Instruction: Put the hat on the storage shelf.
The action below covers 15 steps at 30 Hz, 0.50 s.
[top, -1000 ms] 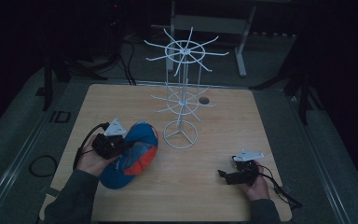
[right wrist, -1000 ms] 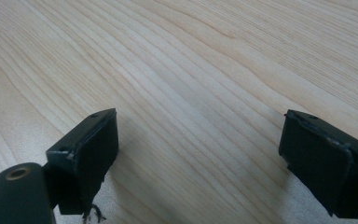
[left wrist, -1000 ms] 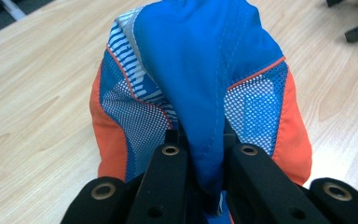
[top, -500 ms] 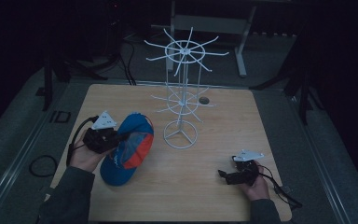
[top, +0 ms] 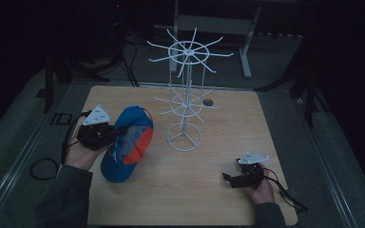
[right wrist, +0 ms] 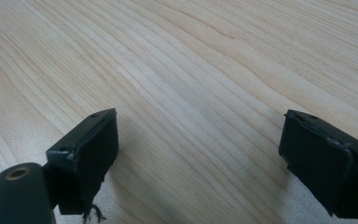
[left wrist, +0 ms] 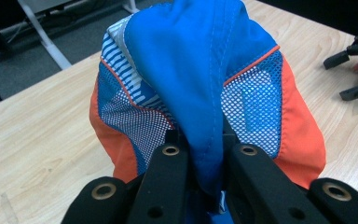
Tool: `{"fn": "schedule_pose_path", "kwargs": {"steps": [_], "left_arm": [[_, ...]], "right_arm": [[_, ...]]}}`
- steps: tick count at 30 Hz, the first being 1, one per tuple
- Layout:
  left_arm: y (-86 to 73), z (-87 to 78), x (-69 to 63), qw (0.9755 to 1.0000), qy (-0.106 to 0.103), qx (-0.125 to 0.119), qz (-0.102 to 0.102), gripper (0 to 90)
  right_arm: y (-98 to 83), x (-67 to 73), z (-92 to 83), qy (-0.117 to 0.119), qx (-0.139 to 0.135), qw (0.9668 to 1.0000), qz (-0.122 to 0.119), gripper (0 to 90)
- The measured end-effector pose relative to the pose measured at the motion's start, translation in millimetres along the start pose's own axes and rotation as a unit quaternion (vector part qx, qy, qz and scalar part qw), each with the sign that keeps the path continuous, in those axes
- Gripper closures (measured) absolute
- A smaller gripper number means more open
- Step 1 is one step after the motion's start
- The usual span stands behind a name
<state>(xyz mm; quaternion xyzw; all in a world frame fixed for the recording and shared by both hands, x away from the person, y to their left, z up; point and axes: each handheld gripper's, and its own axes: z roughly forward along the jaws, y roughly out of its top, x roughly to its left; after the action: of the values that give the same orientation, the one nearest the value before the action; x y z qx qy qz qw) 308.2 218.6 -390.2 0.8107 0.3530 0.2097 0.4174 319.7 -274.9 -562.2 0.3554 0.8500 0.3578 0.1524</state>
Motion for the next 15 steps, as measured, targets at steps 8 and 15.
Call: {"fn": "schedule_pose_path", "kwargs": {"steps": [8,15], "left_arm": [[6.8,-6.2,4.0,0.9999,0.001,-0.013,-0.001,88.4],[17.5,-13.0,6.4,0.9997,0.003,-0.023,0.003,88.4]], "right_arm": [[0.0,0.0,0.0,0.000,0.000,1.0000,0.000,11.7],[0.0,-0.2,0.1,0.000,-0.001,1.0000,-0.001,11.6]]}}
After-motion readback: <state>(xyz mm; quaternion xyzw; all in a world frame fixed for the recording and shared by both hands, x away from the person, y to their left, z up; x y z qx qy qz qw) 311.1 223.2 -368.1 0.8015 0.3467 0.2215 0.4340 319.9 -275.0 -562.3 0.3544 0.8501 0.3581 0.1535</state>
